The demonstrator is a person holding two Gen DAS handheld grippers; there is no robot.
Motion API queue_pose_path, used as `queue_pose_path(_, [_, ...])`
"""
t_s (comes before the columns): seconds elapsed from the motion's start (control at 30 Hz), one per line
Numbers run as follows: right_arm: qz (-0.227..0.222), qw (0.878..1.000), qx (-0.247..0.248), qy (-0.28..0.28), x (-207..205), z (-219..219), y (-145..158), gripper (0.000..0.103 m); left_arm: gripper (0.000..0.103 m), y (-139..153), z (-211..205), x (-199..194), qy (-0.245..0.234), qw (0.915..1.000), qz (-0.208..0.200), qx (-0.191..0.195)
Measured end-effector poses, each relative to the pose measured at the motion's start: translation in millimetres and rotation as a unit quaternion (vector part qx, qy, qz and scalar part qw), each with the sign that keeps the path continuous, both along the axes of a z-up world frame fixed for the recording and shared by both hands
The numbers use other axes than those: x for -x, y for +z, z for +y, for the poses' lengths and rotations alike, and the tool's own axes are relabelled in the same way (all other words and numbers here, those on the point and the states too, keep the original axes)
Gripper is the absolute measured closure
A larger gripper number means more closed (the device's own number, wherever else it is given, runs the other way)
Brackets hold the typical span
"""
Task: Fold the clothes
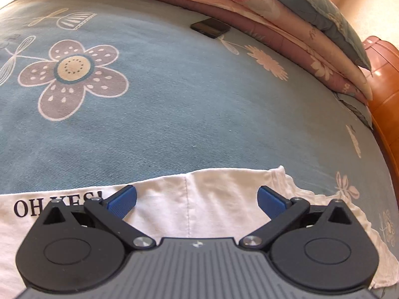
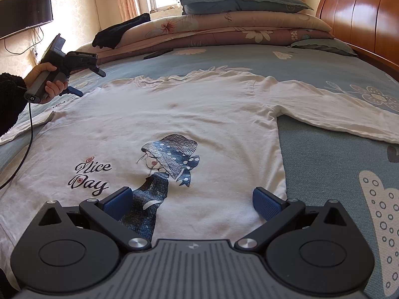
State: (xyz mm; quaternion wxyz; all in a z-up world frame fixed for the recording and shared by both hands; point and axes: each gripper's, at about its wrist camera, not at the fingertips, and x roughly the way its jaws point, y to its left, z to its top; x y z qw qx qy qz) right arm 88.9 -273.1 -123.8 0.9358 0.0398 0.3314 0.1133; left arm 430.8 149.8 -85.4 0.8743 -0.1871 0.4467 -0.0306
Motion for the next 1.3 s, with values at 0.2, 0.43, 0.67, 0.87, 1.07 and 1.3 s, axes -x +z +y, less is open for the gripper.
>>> queue_pose_path(0.2, [0.002, 1.000, 0.012, 0.000, -0.6, 3.3, 0.0, 0.000, 0.001, 43.3, -45.2, 51.3, -0.081, 0.9961, -0.036, -0.002])
queue_pose_path(0.43, [0.021, 0.999, 0.015, 0.019, -4.1, 9.5, 27.7, 0.000, 0.001, 66.8, -113.7, 137.5, -0.172, 0.9814, -0.053, -0.066])
queue_pose_path(0.67, [-0.061, 0.994, -0.069, 0.059, -72.4, -30.8, 117.3, 0.000, 0.001, 7.7, -140.2, 180.0, -0.144, 0.9783, -0.010, -0.148])
queue_pose_path(0.87, [0.024, 0.993, -0.112, 0.027, -215.5, -40.7, 115.7, 0.000, 0.001, -14.9, -155.3, 196.3, -0.153, 0.9680, -0.027, -0.197])
queue_pose_path(1.07, [0.118, 0.982, -0.146, -0.008, -302.1, -33.6, 58.9, 0.000, 0.001, -17.2, -147.8, 192.1, -0.131, 0.9757, -0.039, -0.172])
queue_pose_path(1.3, [0.133, 0.987, -0.086, -0.036, -333.0, -14.3, 19.0, 0.000, 0.000, -22.7, -143.3, 200.1, -0.140, 0.9725, -0.078, -0.169])
